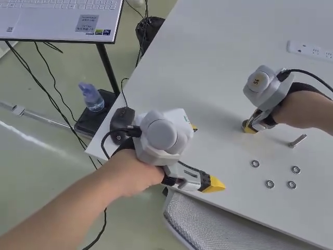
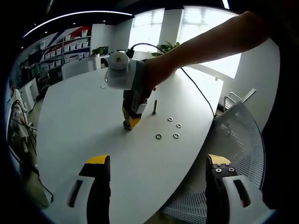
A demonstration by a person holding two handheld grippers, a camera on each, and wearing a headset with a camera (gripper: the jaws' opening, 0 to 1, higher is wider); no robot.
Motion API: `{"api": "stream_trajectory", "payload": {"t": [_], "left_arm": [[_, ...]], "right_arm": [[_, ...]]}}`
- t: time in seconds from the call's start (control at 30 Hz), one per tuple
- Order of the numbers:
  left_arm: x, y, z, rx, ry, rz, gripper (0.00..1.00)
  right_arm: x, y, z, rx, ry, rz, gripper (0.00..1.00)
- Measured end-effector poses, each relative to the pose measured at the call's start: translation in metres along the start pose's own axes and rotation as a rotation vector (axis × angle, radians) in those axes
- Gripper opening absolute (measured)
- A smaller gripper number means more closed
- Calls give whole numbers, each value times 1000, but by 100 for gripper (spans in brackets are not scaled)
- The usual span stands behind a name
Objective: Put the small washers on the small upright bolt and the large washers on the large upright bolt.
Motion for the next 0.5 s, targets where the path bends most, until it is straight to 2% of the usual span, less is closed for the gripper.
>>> {"api": "stream_trajectory", "payload": {"t": [0.2,0.3,0.37,0.5], "left_arm": [[-1,-2,1,1,-6,-1,84],[-1,-3,1,6,-12,-2,83],[-1,-3,2,7,-14,-5,83],[-1,-3,2,10,-13,-3,83]], "right_arm": [[0,3,-2,-13,3,-34,24],[0,5,-2,-26,3,-43,29],[-2,5,-2,-10,-5,-75,37],[-3,6,-3,-21,-3,-70,38]]}}
Point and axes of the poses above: the centre of the closed fingertips' face, and the gripper's own axes: z roughly forward along the fingers, y roughly to its left, x roughly out of its underside, the point moved 8 cm from there along -z, roughly backward along the fingers, and after that the axes turned 10 degrees about z, right-handed, at the moved point
